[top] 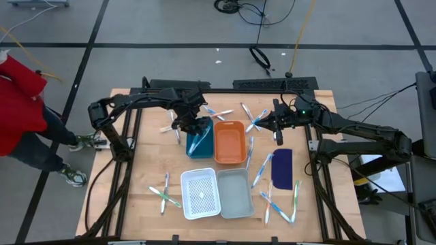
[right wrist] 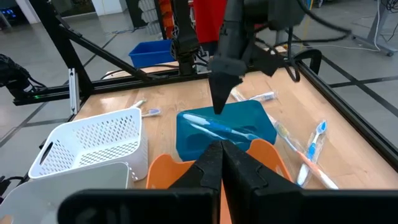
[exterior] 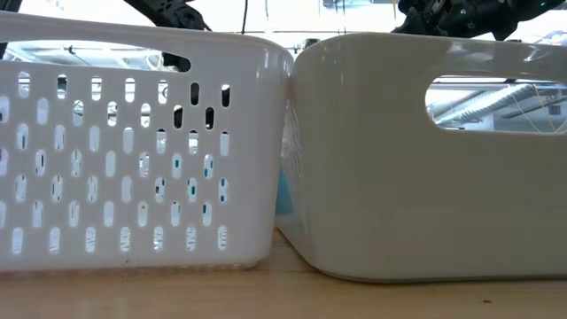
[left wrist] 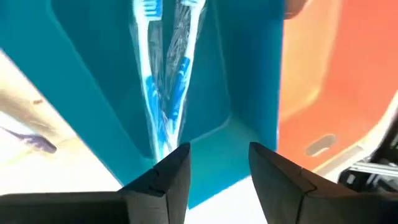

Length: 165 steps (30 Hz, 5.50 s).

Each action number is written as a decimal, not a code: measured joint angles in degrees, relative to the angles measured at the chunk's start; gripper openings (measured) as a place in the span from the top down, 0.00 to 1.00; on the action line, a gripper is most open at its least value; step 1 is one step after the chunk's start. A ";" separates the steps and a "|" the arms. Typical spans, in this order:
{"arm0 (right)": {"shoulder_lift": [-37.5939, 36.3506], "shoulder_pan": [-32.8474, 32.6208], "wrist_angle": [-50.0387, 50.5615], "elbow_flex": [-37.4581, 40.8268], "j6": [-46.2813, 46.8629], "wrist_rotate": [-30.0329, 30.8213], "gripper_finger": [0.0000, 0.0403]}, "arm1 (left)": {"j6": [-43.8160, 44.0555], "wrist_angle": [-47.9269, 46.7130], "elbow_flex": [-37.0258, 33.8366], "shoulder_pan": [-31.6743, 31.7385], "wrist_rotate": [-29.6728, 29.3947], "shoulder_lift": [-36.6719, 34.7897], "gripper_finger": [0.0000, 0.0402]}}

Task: Pick & Place Toothbrushes
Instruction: Put the blue toothbrush into the blue bin

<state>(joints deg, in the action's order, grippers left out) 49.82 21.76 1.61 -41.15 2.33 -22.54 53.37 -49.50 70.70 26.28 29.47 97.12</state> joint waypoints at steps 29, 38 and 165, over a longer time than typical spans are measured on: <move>0.00 0.02 0.00 0.00 -1.09 0.05 1.00 | 2.10 4.78 -0.03 -28.05 -52.87 -19.14 0.98; 0.02 0.96 5.26 0.02 2.82 6.33 1.00 | -8.84 12.45 -6.24 -28.50 -56.52 -31.79 1.00; 32.09 -29.05 34.15 -8.55 115.24 12.23 0.70 | -36.13 16.48 -46.73 -32.11 -46.01 -95.80 0.97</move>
<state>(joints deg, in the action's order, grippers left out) 81.91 -7.29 35.76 -49.69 117.57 -10.32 17.23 -33.01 23.97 -5.82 -16.53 1.32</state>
